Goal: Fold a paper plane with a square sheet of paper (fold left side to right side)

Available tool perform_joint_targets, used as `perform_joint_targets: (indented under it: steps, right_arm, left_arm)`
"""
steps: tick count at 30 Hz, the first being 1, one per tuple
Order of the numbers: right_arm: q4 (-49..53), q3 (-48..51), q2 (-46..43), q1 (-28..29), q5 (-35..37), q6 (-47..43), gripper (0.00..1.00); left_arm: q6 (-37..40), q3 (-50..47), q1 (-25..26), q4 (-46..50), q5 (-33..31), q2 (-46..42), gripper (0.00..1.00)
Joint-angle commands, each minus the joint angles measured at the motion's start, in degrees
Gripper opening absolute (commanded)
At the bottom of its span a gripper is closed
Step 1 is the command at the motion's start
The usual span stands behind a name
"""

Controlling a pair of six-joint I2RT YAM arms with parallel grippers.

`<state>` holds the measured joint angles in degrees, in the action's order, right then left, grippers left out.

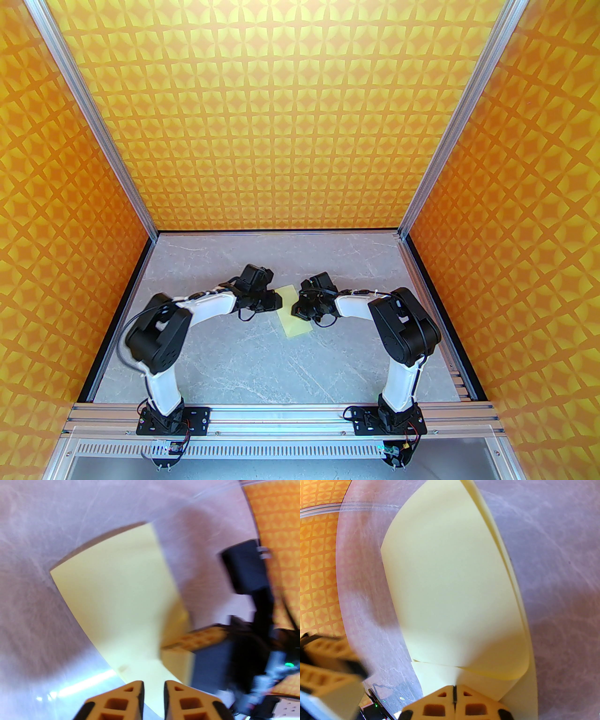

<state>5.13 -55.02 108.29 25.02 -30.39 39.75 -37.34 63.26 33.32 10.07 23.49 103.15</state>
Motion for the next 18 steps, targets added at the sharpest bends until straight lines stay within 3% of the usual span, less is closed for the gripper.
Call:
perform_joint_targets:
  steps: [1,7,18]
  right_arm:
    - [5.25,2.42,1.39,0.03,4.05,-1.09,0.0]
    - [4.74,2.4,1.59,0.04,3.78,-0.86,0.0]
    - [4.65,2.55,1.34,0.03,3.61,-0.88,0.0]
  left_arm:
    - [-4.33,-2.88,2.73,-2.12,1.24,-0.86,0.08]
    - [-8.22,-4.8,7.13,-6.65,2.65,2.14,0.05]
    - [-8.3,-4.85,7.64,-7.6,2.97,6.89,0.07]
